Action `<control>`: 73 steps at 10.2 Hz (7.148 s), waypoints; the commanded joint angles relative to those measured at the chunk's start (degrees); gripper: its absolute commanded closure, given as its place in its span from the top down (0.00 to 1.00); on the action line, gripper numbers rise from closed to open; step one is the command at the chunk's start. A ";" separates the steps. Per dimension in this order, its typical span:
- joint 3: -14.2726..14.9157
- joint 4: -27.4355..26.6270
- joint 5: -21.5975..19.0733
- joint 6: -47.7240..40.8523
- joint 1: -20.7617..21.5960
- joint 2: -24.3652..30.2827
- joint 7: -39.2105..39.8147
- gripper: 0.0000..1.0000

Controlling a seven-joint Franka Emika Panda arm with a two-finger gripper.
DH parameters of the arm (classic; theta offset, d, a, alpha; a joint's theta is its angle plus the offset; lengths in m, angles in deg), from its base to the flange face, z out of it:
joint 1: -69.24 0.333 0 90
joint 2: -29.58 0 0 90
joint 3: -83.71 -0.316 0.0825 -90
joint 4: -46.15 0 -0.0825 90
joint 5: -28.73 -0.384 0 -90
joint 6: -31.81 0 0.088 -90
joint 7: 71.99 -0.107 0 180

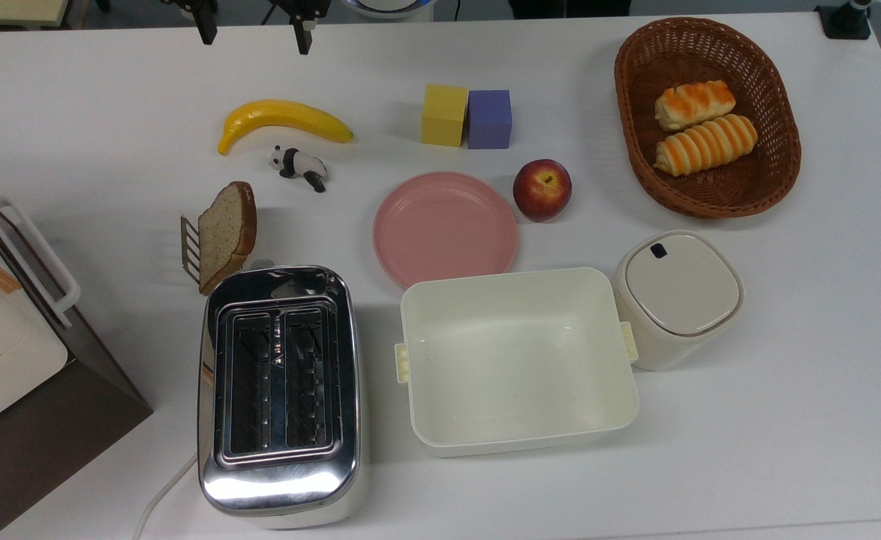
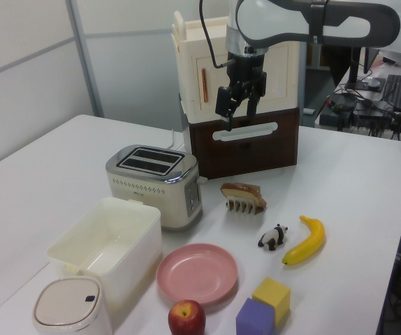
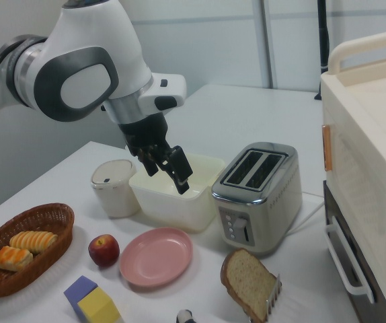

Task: Put the bread in the toaster
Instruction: 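Move the gripper over the bread slice in the metal rack, then lower the open gripper and close it on the bread slice's crust, then lift the bread slice up out of the metal rack, then carry the bread slice over the toaster slot and lower it in, then open the gripper to release the bread and raise it away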

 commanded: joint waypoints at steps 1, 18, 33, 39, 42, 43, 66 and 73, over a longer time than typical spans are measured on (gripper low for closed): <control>0.66 -1.13 0.51 -0.90 0.22 1.09 3.28 1.00; 0.13 -2.01 8.84 10.25 0.31 -14.81 8.58 1.00; 0.22 -4.56 14.83 10.60 -1.89 -20.09 8.58 0.91; 0.13 -4.56 15.27 12.45 -1.80 -20.01 8.49 0.00; 0.30 -3.77 15.19 12.01 -1.89 -18.96 7.62 0.00; 0.65 -2.64 15.10 11.75 -1.98 -17.73 7.35 0.00; -11.74 4.33 17.90 36.53 -1.45 -18.95 -1.53 0.00; -12.09 2.03 18.96 36.44 -1.63 -19.04 -1.44 0.90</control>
